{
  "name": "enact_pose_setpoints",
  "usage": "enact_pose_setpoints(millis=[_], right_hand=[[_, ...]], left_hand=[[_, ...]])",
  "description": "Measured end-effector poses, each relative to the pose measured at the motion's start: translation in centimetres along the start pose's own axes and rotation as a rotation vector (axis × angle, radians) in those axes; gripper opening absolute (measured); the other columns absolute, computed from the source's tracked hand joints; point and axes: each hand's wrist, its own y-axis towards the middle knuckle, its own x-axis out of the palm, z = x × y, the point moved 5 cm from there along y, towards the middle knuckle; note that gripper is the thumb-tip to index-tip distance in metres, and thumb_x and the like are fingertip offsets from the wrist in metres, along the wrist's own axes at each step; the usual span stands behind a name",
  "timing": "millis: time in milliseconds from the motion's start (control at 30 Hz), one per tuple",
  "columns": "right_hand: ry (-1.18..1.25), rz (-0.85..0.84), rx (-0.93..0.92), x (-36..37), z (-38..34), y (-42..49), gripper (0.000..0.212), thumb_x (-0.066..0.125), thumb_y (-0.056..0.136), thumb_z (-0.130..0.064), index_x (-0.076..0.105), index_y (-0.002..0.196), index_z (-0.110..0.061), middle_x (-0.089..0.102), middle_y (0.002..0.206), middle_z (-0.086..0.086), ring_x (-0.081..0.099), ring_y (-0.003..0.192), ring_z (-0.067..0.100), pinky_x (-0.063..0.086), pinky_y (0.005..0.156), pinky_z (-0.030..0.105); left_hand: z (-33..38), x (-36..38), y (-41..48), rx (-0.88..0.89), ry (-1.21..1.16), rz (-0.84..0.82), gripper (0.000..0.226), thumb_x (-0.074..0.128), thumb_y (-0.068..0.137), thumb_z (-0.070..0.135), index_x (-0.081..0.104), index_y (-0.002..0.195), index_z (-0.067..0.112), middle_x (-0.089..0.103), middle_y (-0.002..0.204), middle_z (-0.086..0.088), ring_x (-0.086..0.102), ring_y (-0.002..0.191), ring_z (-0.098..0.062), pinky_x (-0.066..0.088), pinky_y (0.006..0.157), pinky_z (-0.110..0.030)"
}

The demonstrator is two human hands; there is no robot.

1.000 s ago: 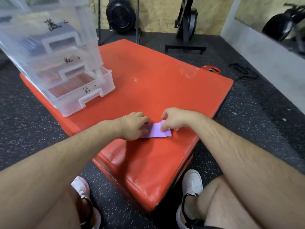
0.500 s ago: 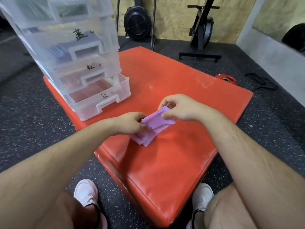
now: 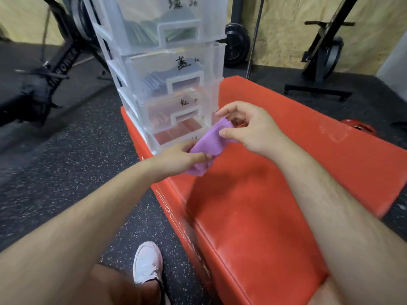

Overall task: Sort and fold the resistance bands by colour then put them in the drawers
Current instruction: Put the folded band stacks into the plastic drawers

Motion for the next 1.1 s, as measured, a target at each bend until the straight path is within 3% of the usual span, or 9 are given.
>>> enact_pose_setpoints(millis=[100,233,300,433,567,633,833,967,1100], right_hand=[[-0.015,0.058,-0.056,0.7,-0.6,2.4,0.036,0.076,0.080,0.004,0.067,0.101,-0.024,0.068,0.082,-0.004,0.052,0.069,0.005,0.046,0.071,0.017],[-0.132,0.129,-0.104,1.5,-0.2,5.5,0.034,0.078,0.080,-0.003,0.067,0.100,-0.028,0.065,0.086,-0.016,0.054,0.073,-0.006,0.041,0.075,0.011],[-0.178,0.155,-0.112,1.9,0.9,6.6,0.033,0.078,0.082,-0.008,0.067,0.099,-0.034,0.064,0.087,-0.018,0.055,0.075,-0.003,0.043,0.074,0.014],[-0.371,0.141,-0.190,3.4,3.3,8.1,0.026,0.075,0.082,-0.009,0.068,0.102,-0.024,0.066,0.089,-0.006,0.057,0.079,0.015,0.047,0.079,0.031],[-0.509,0.115,-0.246,4.0,5.1,9.1,0.020,0.071,0.082,-0.008,0.066,0.099,-0.016,0.055,0.089,-0.011,0.050,0.083,0.011,0.045,0.079,0.035],[-0.514,0.109,-0.233,4.3,6.3,9.4,0.018,0.070,0.082,-0.008,0.065,0.096,-0.018,0.054,0.087,-0.008,0.052,0.082,0.015,0.046,0.077,0.037],[-0.540,0.154,-0.287,4.2,7.0,9.5,0.018,0.068,0.082,-0.008,0.065,0.095,-0.021,0.051,0.089,-0.016,0.052,0.082,0.012,0.043,0.075,0.032],[-0.602,0.156,-0.318,4.3,6.8,9.3,0.018,0.067,0.081,-0.007,0.066,0.095,-0.019,0.062,0.092,-0.007,0.060,0.088,0.022,0.048,0.080,0.039],[-0.591,0.164,-0.321,4.8,6.4,9.3,0.019,0.061,0.081,-0.002,0.067,0.093,-0.016,0.066,0.095,-0.001,0.059,0.090,0.020,0.043,0.076,0.031]], left_hand=[[0.7,-2.9,-0.6,0.058,-0.034,0.163,0.016,0.072,0.088,0.023,0.068,0.104,0.019,0.074,0.087,-0.005,0.071,0.078,-0.019,0.059,0.078,-0.038],[0.9,-7.5,-1.4,0.185,0.284,0.549,0.020,0.070,0.087,0.024,0.061,0.104,0.026,0.068,0.085,0.007,0.065,0.071,-0.010,0.053,0.068,-0.029],[1.0,-8.7,-1.5,0.295,0.458,0.643,0.028,0.068,0.087,0.018,0.055,0.110,0.028,0.063,0.091,0.009,0.061,0.071,-0.009,0.050,0.066,-0.030],[1.0,-8.3,0.5,0.545,0.871,0.621,0.034,0.060,0.084,0.002,0.054,0.113,0.019,0.059,0.098,-0.010,0.058,0.073,-0.036,0.050,0.066,-0.043],[-0.1,-7.5,3.1,0.536,1.099,0.603,0.045,0.060,0.080,-0.002,0.053,0.118,0.021,0.055,0.093,-0.012,0.055,0.072,-0.036,0.045,0.064,-0.039],[-0.8,-7.1,3.8,0.488,1.122,0.598,0.040,0.061,0.080,-0.002,0.054,0.114,0.018,0.054,0.093,-0.011,0.055,0.074,-0.036,0.038,0.062,-0.034],[-1.8,-6.4,4.9,0.391,1.064,0.557,0.036,0.060,0.079,-0.005,0.055,0.110,0.012,0.055,0.099,-0.012,0.058,0.083,-0.038,0.047,0.063,-0.040],[-1.8,-6.6,4.9,0.378,1.078,0.589,0.036,0.061,0.080,-0.004,0.054,0.110,0.014,0.054,0.098,-0.009,0.057,0.081,-0.037,0.040,0.060,-0.036],[-2.0,-6.4,4.7,0.380,1.037,0.564,0.035,0.061,0.078,-0.006,0.053,0.106,0.013,0.054,0.097,-0.010,0.057,0.083,-0.036,0.044,0.062,-0.038]])
